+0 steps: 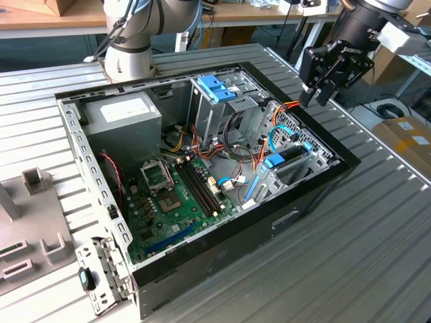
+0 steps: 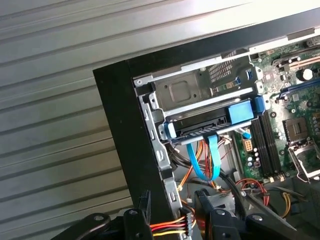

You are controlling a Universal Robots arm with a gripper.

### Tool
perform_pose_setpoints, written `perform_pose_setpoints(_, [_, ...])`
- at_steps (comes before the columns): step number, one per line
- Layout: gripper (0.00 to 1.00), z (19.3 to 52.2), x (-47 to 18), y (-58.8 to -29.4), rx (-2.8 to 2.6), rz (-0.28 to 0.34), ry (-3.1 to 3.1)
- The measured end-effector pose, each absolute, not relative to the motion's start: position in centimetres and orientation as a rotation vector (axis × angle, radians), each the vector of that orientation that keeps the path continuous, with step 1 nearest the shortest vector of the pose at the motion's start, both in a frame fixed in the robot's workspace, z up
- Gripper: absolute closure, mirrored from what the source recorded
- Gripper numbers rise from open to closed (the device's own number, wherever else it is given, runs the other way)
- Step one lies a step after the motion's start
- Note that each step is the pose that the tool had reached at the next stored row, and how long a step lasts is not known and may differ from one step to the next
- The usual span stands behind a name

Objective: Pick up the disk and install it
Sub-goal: 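Insert the first disk wire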

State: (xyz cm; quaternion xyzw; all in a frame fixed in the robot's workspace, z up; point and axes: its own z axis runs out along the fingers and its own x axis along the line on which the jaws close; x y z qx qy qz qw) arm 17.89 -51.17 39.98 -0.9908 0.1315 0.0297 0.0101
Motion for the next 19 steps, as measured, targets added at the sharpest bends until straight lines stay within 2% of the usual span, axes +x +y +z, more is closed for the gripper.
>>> perform_pose_setpoints(19, [0.52,38.9,20.3,-48.9,-3.093,0.096,0.411])
